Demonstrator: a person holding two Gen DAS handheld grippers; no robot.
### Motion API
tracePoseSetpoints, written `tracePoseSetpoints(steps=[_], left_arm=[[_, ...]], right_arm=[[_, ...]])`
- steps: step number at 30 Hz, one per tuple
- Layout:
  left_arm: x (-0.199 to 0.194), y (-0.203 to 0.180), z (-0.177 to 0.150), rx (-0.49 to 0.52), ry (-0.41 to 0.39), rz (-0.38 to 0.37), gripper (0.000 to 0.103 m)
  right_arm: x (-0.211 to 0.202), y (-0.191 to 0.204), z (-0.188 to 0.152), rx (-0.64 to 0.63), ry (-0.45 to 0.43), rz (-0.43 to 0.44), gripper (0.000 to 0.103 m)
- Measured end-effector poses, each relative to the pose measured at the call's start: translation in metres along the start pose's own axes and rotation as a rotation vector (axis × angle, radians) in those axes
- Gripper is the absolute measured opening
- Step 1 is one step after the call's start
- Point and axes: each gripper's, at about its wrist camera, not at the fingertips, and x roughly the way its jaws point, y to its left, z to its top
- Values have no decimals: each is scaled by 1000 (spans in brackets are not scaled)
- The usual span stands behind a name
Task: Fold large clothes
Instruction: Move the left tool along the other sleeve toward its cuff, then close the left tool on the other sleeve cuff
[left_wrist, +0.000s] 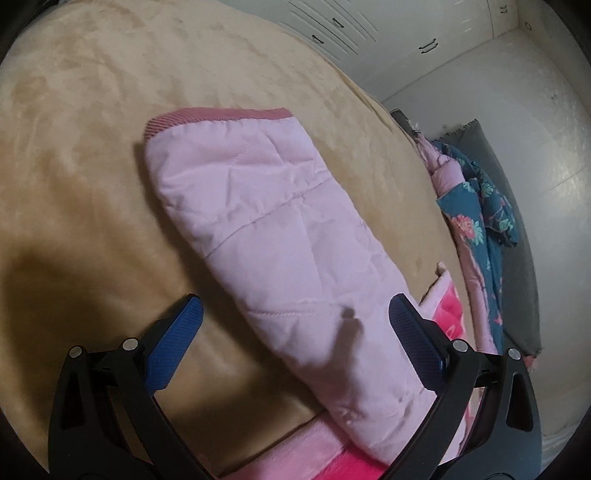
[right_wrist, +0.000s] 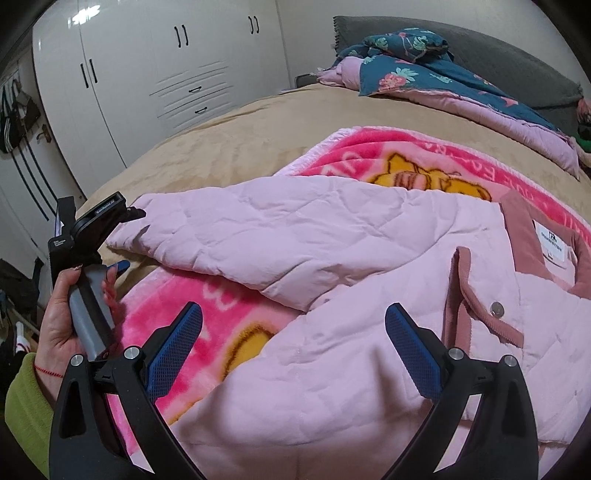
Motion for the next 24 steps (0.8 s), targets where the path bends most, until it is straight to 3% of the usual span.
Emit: tracePoseSetpoints(steps=[2, 4, 7, 17, 24], left_arm=[[5, -5, 0, 24, 2, -3, 88], [7, -12, -2, 88, 7, 40, 34], [3, -18, -4, 144, 9, 50, 21], [-69, -59, -9, 292, -90, -40, 17], [-107, -87, -21, 351, -132, -115, 17]], right_arm=[[-3, -5, -1, 16, -3, 1, 99], [-8, -9, -4, 23, -8, -3, 99], [-12, -16, -6, 35, -11, -11, 99], [-46, -39, -23, 139, -53, -12, 99], [-88, -52, -41, 144, -99, -88, 99]])
